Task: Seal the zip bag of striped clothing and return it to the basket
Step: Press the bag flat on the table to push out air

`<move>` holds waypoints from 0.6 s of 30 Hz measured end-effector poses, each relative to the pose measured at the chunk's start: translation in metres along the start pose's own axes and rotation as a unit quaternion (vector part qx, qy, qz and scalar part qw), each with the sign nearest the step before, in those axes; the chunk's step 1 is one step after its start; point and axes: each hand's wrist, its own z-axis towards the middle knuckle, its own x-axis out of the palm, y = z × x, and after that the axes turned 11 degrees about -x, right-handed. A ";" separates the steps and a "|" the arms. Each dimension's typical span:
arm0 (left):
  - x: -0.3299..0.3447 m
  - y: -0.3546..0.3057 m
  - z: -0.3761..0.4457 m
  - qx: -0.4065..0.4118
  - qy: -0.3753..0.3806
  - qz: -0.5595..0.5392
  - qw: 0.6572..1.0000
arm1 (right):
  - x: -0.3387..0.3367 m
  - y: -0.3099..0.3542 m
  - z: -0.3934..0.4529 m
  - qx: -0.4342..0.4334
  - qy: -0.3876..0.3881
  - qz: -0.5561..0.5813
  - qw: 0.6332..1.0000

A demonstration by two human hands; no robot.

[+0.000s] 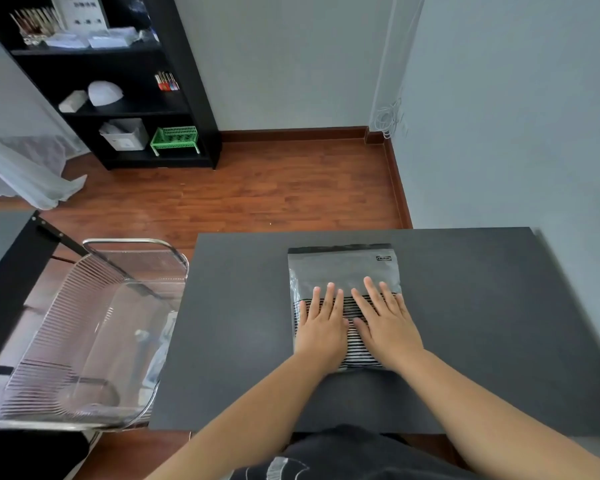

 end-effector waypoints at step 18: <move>0.022 0.021 0.006 -0.011 -0.007 0.013 1.000 | 0.016 -0.009 -0.005 0.023 0.046 0.049 0.997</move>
